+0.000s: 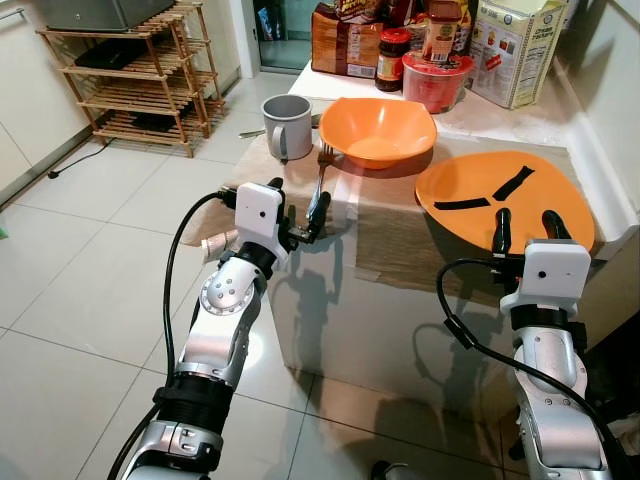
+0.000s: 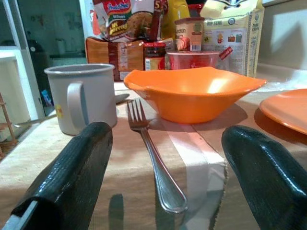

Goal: Setting the table

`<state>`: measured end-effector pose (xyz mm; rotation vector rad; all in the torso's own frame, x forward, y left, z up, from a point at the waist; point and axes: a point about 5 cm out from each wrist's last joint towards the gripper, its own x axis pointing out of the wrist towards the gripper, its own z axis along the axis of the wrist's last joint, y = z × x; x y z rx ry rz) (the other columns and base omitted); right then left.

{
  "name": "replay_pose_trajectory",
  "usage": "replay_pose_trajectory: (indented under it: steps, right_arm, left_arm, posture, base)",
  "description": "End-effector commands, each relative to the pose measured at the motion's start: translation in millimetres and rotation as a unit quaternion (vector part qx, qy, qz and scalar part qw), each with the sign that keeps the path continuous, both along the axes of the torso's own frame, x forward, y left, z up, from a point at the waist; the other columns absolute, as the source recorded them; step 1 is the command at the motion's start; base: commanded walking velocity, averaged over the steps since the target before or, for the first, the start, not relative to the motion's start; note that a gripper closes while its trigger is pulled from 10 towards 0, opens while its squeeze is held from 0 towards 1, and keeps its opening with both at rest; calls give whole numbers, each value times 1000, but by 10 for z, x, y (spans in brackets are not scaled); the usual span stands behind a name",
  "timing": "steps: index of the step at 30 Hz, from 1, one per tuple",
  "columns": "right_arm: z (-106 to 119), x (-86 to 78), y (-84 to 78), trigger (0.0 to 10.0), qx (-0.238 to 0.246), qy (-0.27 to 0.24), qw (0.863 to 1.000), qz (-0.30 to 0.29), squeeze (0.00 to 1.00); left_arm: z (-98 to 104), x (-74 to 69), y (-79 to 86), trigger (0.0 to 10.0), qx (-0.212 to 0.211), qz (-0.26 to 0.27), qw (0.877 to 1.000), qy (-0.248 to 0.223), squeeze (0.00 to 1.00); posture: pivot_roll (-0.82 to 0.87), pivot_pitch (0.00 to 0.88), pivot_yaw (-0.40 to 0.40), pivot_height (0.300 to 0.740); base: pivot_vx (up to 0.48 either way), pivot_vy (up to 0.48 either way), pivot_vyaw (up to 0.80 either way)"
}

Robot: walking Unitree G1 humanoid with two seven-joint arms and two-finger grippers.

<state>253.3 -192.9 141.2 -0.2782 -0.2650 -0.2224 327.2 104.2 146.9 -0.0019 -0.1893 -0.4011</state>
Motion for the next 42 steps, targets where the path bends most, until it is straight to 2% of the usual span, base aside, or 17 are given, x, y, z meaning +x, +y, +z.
replay_pose_trajectory:
  steps: [1, 20, 42]
  right_arm:
    - [-20, 5, 7, 10000, -2, 6, 1000, 0, 0]
    - [0, 3, 3, 10000, -6, -1, 1000, -3, 0]
    - [-17, -6, 9, 10000, -6, 4, 1000, 0, 0]
  left_arm:
    - [28, 36, 27, 10000, 4, 7, 1000, -2, 0]
    - [79, 50, -13, 10000, 4, 8, 1000, -18, 0]
    - [118, 62, 13, 10000, 0, 23, 999, -27, 0]
  posture:
    - [-9, 0, 57, 740]
    - [-16, 0, 63, 740]
    - [-14, 0, 59, 740]
  base:
    - [439, 0, 0]
    - [444, 0, 0]
    - [0, 0, 0]
